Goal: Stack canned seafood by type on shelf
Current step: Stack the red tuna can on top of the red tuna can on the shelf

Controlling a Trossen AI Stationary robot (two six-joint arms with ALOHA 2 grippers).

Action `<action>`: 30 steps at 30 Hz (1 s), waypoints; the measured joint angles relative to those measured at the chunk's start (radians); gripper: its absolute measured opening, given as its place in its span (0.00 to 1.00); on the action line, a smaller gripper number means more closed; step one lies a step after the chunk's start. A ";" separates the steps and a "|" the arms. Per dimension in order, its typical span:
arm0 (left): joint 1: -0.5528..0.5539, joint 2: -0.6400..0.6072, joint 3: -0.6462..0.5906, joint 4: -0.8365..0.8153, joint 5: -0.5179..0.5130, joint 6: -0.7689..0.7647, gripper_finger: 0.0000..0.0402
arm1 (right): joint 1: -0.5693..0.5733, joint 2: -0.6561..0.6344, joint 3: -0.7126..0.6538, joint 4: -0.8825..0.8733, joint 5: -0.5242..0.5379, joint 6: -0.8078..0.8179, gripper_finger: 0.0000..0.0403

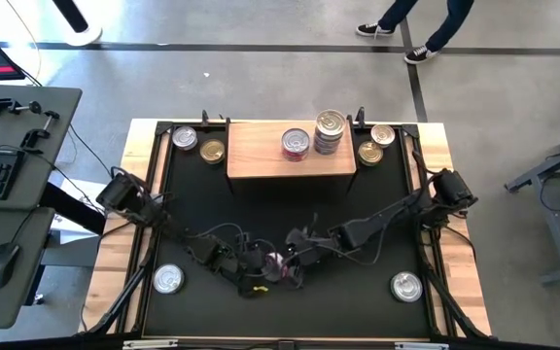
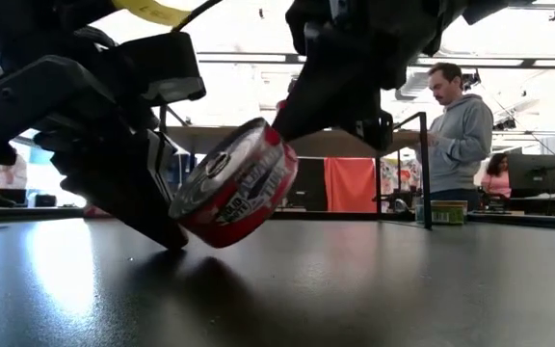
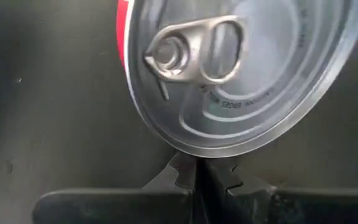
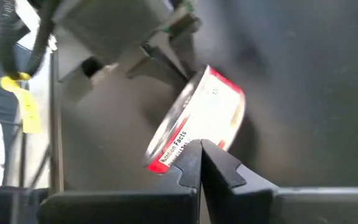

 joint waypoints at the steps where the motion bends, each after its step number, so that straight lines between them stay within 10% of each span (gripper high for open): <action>1: 0.007 0.000 0.000 0.004 0.005 0.005 0.00 | 0.004 0.000 0.005 -0.002 -0.001 0.001 0.00; 13: 0.061 0.090 0.039 0.205 -0.003 0.062 0.00 | 0.001 0.008 0.067 -0.025 0.050 -0.055 0.00; 22: 0.062 0.003 0.049 -0.027 0.054 0.076 0.00 | -0.013 -0.044 0.109 -0.109 0.076 -0.142 0.00; 30: 0.047 -0.209 -0.122 -0.066 0.054 -0.044 0.00 | -0.091 -0.139 0.340 -0.727 -0.005 -0.409 0.11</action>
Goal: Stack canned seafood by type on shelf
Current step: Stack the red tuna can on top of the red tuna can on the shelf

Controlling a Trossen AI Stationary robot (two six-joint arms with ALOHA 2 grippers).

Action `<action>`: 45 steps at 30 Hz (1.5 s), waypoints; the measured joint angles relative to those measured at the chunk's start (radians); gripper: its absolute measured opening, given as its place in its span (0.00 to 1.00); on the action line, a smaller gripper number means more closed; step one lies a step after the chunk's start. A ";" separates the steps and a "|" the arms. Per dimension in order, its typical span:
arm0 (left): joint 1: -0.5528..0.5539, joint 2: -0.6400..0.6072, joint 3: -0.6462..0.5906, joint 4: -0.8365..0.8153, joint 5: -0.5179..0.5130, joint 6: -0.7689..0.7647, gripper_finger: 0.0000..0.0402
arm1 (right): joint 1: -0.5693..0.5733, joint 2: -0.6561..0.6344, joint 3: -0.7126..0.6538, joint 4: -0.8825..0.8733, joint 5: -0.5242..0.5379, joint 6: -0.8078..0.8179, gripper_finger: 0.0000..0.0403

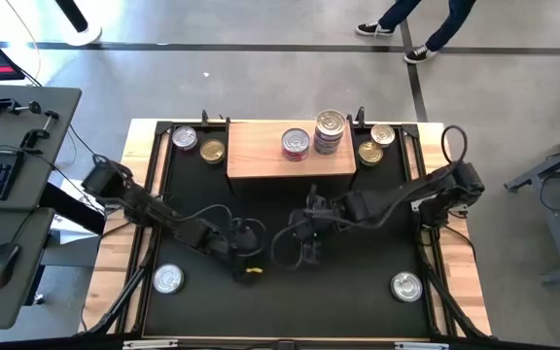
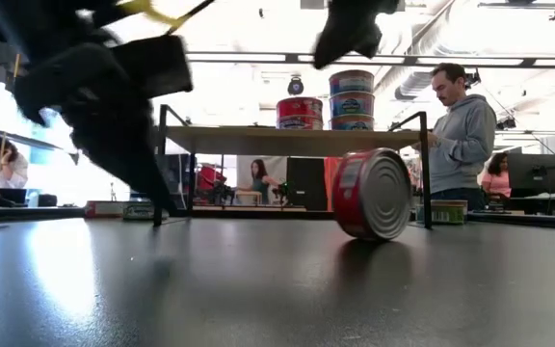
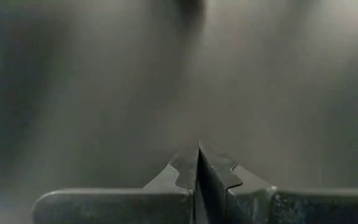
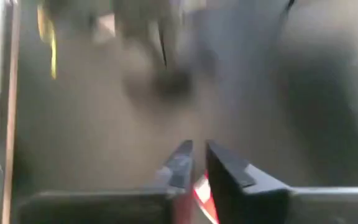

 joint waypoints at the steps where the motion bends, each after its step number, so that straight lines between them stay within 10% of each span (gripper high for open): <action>1: -0.008 -0.024 -0.032 0.010 0.000 -0.045 0.00 | -0.013 0.001 0.021 -0.058 -0.031 -0.047 0.15; 12: -0.221 -0.184 -0.184 0.044 -0.065 -0.455 0.00 | -0.085 0.036 -0.006 -0.369 -0.082 -0.583 0.72; 24: -0.420 -0.182 -0.184 0.048 -0.154 -0.720 0.00 | -0.141 0.127 -0.068 -0.336 -0.119 -0.679 0.78; 29: -0.456 -0.189 -0.184 0.039 -0.173 -0.778 0.00 | -0.139 0.133 -0.069 -0.275 -0.050 -0.690 0.67; 40: -0.462 -0.507 -0.183 -0.146 -0.191 -0.695 0.00 | -0.080 0.127 0.083 -0.277 -0.106 -0.504 0.04; 45: -0.459 -0.641 -0.183 -0.295 -0.267 -0.660 0.00 | -0.018 0.125 0.233 -0.273 -0.017 -0.395 0.09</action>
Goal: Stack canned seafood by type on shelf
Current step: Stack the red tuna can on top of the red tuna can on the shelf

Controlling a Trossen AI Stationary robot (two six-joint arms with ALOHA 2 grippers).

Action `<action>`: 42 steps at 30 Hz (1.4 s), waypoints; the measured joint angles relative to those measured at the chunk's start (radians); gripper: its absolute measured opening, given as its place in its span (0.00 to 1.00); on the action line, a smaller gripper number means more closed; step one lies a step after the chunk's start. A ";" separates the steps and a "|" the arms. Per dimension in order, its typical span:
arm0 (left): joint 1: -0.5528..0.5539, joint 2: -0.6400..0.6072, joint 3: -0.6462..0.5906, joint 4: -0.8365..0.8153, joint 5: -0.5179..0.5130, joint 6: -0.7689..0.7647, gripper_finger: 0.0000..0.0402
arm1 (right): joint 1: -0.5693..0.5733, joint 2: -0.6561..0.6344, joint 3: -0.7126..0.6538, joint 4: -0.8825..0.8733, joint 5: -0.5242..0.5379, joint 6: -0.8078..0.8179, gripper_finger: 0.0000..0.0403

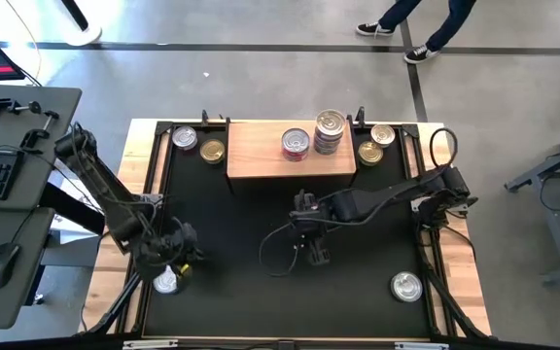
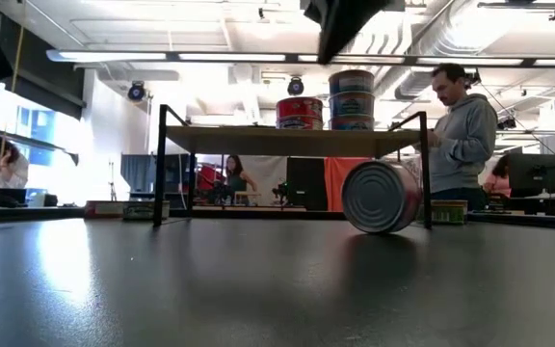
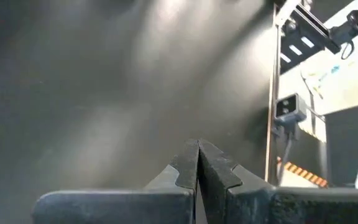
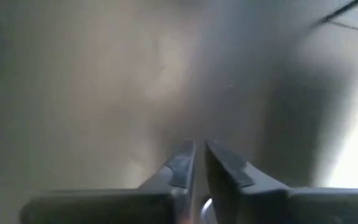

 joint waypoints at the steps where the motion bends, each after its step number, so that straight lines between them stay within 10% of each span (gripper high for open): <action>1: 0.002 -0.019 0.000 -0.019 -0.003 0.000 0.00 | 0.004 0.000 0.024 -0.014 0.030 0.048 0.12; 8: 0.006 -0.074 0.000 -0.081 -0.002 0.047 0.00 | 0.005 -0.001 0.073 -0.159 0.100 0.495 0.39; 19: 0.006 -0.088 0.000 -0.081 0.073 0.193 0.00 | -0.055 0.001 -0.240 0.014 0.272 0.818 0.77; 37: 0.006 -0.119 0.000 -0.080 0.154 0.195 0.00 | -0.224 0.076 -0.256 0.137 0.162 0.614 0.79; 42: 0.006 -0.119 0.000 -0.077 0.121 0.158 0.00 | -0.216 0.083 -0.256 0.138 0.161 0.618 0.65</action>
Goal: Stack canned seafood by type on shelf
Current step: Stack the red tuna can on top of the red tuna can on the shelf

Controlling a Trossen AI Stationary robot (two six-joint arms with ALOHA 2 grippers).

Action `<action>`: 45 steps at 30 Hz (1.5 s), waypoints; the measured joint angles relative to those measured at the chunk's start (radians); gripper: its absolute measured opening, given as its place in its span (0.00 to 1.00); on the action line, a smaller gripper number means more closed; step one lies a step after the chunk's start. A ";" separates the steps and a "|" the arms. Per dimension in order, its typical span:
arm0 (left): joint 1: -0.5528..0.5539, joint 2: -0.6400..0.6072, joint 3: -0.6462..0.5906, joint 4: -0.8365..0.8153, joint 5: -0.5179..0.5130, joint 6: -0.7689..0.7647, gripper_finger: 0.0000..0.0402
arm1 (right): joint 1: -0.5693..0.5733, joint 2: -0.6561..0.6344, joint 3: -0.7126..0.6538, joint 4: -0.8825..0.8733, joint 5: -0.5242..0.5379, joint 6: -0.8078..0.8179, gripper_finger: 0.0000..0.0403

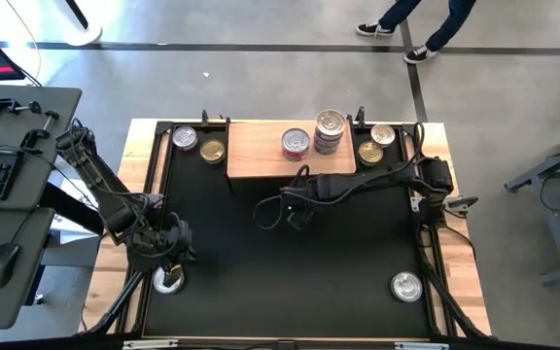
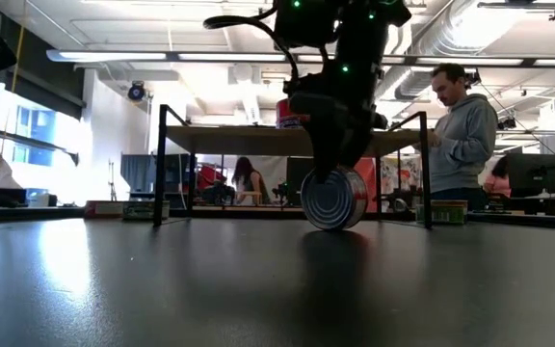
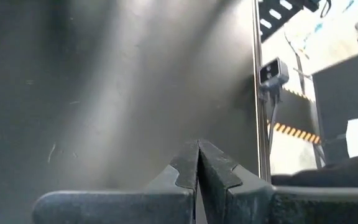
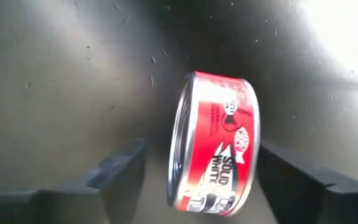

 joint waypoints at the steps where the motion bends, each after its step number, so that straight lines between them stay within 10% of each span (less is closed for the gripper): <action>1: 0.000 0.000 0.000 0.001 -0.012 -0.004 0.00 | 0.005 0.000 0.000 -0.005 0.001 0.004 0.59; 6: 0.000 0.000 0.000 0.009 -0.065 -0.023 0.00 | 0.053 -0.014 0.002 -0.010 -0.016 0.007 0.29; 13: 0.001 0.000 0.000 0.010 -0.080 -0.038 0.00 | 0.198 -0.132 0.119 -0.020 -0.023 -0.073 0.28; 28: 0.079 0.000 0.000 0.054 -0.108 -0.036 0.00 | 0.055 0.044 0.631 -0.338 0.657 -0.933 0.34; 45: 0.079 0.000 0.000 0.052 -0.103 0.071 0.00 | -0.099 0.073 0.631 -0.334 0.544 -0.988 0.36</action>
